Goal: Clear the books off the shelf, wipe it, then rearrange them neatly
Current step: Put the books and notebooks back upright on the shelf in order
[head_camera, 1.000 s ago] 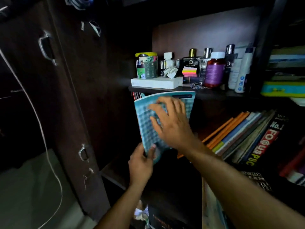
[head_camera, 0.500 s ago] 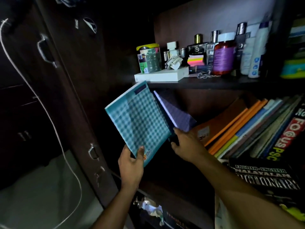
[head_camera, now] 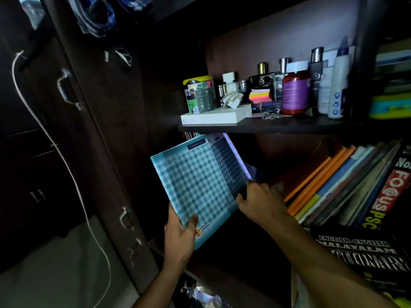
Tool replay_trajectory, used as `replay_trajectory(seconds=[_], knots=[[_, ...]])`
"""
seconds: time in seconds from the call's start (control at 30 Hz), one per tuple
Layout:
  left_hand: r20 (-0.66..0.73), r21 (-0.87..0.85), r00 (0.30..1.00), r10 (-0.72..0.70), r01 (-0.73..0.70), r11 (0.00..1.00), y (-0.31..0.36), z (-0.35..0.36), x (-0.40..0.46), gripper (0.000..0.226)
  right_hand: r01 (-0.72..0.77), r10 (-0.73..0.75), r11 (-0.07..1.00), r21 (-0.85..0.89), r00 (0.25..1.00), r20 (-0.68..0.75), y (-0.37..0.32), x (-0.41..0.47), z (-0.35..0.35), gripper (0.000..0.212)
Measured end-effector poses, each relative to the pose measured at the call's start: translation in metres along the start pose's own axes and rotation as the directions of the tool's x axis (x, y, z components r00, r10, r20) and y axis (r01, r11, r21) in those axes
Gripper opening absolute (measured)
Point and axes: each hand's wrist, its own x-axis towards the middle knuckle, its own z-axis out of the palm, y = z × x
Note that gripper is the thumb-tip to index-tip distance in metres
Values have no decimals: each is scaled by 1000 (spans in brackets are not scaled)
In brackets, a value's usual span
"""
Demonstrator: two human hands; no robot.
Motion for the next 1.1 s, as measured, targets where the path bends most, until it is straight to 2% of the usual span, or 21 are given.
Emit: replay_trajectory(seconds=[0.1, 0.2, 0.3, 0.37, 0.5, 0.57, 0.63, 0.77, 0.83, 0.87, 0.97, 1.1], knots=[[21, 37, 1000, 13, -14, 999, -2, -1, 0, 70, -15, 14, 999, 35, 999, 47, -1, -3, -2, 34], [93, 156, 996, 10, -25, 987, -3, 2, -1, 83, -7, -1, 996, 84, 995, 103, -1, -3, 0, 29], [129, 228, 990, 63, -91, 969, -1, 8, 1, 74, 1, -24, 991, 135, 985, 168, -1, -4, 2, 33], [85, 223, 994, 66, -83, 971, 4, 14, 3, 67, -6, -21, 990, 143, 982, 187, 0, -4, 3, 32], [-91, 236, 995, -33, 54, 970, 15, 43, 12, 60, 2, -25, 991, 131, 984, 176, 3, -1, 11, 35], [-34, 210, 996, -77, 82, 974, 19, 62, 18, 60, 3, -19, 993, 117, 991, 131, 4, -1, 15, 35], [83, 206, 990, -111, 92, 974, 25, 78, 25, 61, -9, -3, 992, 130, 996, 89, 4, -3, 16, 38], [170, 469, 969, -177, 78, 880, 36, 87, 42, 69, 0, -15, 984, 178, 997, 78, 6, -3, 15, 38], [196, 516, 953, -232, 101, 851, 34, 83, 46, 70, -12, -9, 980, 200, 995, 102, 9, -2, 16, 34], [210, 485, 948, -238, 110, 867, 31, 80, 49, 63, -16, -7, 979, 201, 994, 112, 8, -2, 16, 30], [242, 419, 958, -153, 38, 907, 18, 82, 47, 36, 2, -26, 979, 205, 993, 114, 8, 0, 19, 21], [171, 454, 982, -77, -9, 891, 22, 90, 52, 36, 52, -79, 974, 219, 990, 116, 7, 2, 24, 32]])
